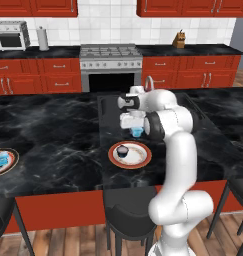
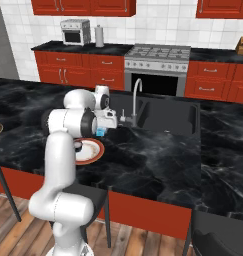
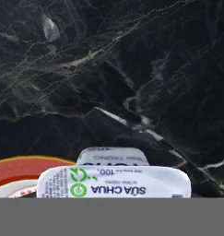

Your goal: Place two yogurt containers on each plate.

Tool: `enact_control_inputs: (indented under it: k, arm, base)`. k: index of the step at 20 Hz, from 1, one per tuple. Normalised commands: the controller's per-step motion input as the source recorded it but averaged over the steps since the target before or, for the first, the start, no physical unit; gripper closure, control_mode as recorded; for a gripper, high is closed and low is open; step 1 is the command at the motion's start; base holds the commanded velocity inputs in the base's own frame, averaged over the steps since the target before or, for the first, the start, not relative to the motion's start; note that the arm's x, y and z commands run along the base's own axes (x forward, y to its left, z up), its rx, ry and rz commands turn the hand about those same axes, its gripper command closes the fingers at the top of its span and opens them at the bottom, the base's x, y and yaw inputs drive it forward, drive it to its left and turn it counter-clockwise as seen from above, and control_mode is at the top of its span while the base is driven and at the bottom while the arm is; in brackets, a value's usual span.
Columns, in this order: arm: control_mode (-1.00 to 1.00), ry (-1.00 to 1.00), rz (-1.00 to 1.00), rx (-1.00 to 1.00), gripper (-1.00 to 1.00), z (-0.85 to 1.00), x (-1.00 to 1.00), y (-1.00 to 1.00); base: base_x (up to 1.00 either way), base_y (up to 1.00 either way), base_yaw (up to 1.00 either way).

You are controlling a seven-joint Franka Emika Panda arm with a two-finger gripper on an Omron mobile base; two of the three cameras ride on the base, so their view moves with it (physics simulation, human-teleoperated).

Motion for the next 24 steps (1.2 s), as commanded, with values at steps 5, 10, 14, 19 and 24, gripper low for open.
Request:
enact_control_inputs:
  k: [5,10,14,19,24]
  arm:
    - [-1.0,-0.1,0.06,0.05,1.0,0.55,-0.95,-0.23]
    - [-1.0,-0.07,0.14,0.03,1.0,0.1,-0.95,0.0]
    - [-1.0,-0.1,0.15,0.03,1.0,-0.01,-0.66,0.15]
    - [-1.0,-0.07,0.11,0.02,1.0,-0.39,0.03,0.25]
    - [-1.0,-0.03,0.03,0.0,1.0,-0.51,0.28,0.14]
  base:
    - [0.0,0.0,0.0]
    - [0.0,0.0,0.0]
    - [0.0,0.0,0.0]
    - [0.0,0.0,0.0]
    - [0.0,0.0,0.0]
